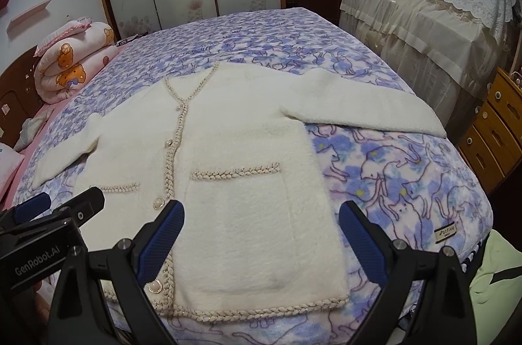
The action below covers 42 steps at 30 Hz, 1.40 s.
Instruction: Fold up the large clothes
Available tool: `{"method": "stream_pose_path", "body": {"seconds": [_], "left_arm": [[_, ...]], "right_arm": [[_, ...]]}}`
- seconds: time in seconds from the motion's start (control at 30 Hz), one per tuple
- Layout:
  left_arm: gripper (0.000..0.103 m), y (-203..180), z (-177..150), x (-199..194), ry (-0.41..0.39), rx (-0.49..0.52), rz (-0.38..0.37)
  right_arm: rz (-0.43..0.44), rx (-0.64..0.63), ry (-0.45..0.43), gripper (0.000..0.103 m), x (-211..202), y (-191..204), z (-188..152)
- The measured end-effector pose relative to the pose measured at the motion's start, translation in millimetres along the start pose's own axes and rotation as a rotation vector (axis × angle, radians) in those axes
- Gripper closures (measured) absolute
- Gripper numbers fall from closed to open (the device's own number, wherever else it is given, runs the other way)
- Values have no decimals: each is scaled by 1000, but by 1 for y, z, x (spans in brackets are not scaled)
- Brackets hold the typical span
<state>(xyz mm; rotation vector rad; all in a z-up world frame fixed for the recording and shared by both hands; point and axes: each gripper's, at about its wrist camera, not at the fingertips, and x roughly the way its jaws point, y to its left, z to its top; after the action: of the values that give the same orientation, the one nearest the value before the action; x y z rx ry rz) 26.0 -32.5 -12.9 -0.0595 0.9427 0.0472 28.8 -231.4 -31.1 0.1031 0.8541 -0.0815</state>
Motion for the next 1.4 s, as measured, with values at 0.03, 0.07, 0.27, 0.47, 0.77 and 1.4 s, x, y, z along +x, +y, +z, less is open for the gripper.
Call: {"method": "stream_pose_path", "body": {"seconds": [0.03,0.07,0.27,0.47,0.77,1.4], "left_arm": [[6,0,-1,0,2,-1,1],[6,0,-1,0,2,-1,3],[6,1,-3,0,4,-4,12],[6,3,-5,0,9,-6,22],[6,3,-5,0,13,-6,28],[6,7,-9,1,19,-7,32]], "right_arm": [[-1,-3,2,7,0,0,0],[-2,-6,5,7,1,0,1],[-5,-24,10,7,3,3,-2],[-3,-43,18,7,3,6,-5],[-5,-44,19,7,3,7,-5],[16,-50,22,7,1,9,-5]]}}
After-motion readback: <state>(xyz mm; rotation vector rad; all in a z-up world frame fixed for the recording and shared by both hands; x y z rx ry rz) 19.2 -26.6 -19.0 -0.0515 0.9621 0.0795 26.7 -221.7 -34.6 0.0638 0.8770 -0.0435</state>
